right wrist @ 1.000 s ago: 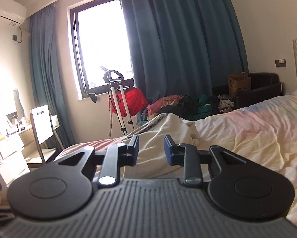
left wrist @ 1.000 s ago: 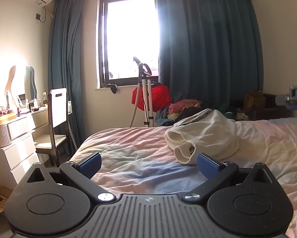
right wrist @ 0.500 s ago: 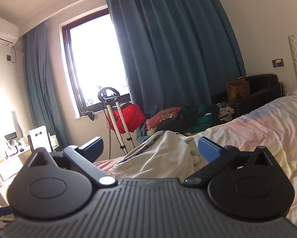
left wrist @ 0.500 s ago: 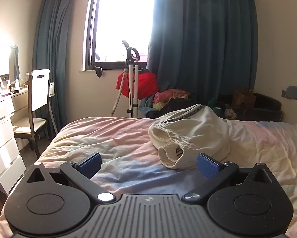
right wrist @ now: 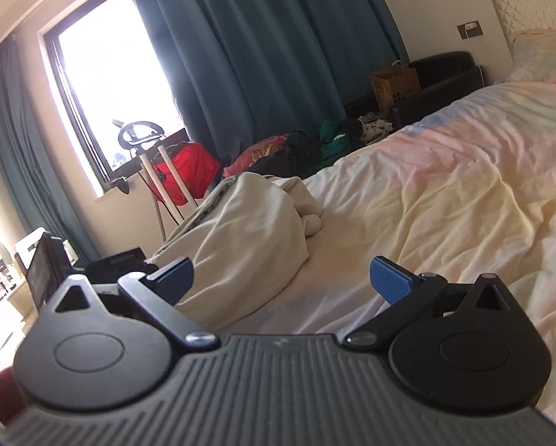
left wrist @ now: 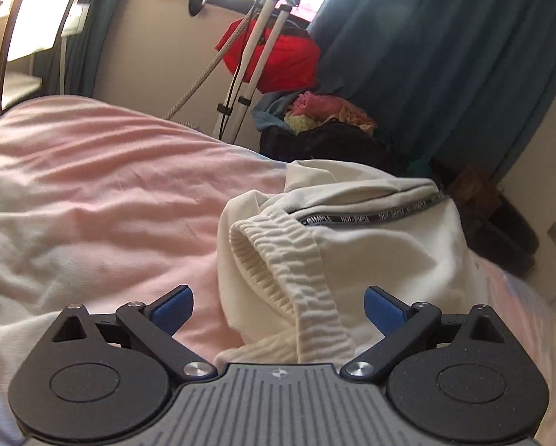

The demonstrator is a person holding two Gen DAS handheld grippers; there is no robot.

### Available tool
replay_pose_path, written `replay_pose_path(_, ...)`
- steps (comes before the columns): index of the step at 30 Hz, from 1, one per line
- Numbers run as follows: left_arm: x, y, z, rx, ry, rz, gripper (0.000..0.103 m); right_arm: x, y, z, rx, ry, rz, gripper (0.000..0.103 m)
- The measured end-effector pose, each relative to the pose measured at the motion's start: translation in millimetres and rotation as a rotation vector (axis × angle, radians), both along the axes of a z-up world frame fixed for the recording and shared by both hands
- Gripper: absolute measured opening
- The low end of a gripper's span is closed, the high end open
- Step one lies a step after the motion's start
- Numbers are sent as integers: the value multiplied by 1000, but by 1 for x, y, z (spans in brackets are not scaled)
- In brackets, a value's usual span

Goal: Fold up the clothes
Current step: 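Grasp the sweatpants cuff with the left gripper and lift it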

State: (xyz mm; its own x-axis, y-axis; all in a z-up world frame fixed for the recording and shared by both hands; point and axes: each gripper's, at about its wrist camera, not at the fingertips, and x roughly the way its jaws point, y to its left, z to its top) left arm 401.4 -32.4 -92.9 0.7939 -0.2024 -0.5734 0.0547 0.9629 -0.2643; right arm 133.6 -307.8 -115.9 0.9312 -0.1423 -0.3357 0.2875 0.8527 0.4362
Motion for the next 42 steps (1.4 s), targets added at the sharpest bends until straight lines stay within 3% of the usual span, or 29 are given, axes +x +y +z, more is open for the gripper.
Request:
replay_pose_path(1,13,0,-5,-21,16,11,92,7,-1,-9,16,16,5,103)
replay_pose_path(2,26,1,-9,-42,33,21,79,15,-2,-18,35,33,12,103)
replay_pose_path(6,79,3,-27,-126,98,64,65,43,3,-45,46,82,39,103)
replay_pose_path(7,84,1,-27,-118,86,58,61,48,4,-49,34,87,42,103)
replay_pose_path(9,73,-8,-15,-40,10,10,17,54,5,-55,24,96,35,103)
replay_pose_path(12,44,-27,16,67,-113,-52,10,54,4,-55,23,81,20,103)
replay_pose_path(20,-109,-52,125,137,-474,-257,8,11,10,-21,-109,-50,-49,103)
replay_pose_path(24,-193,-43,161,148,-551,-350,8,-20,21,-3,-195,-92,-68,103)
replay_pose_path(27,-247,-30,170,167,-561,-438,8,-40,31,8,-245,-103,-55,103)
replay_pose_path(30,-292,-14,147,175,-510,-510,8,-51,44,19,-299,-113,-3,103)
replay_pose_path(34,-330,8,79,144,-364,-557,9,-62,60,25,-344,-99,72,103)
replay_pose_path(37,-337,23,34,136,-267,-582,10,-74,73,24,-358,-93,117,103)
replay_pose_path(40,-335,29,13,141,-165,-626,17,-84,81,23,-382,-91,135,103)
replay_pose_path(42,-340,35,9,148,-131,-660,38,-89,82,24,-368,-83,150,103)
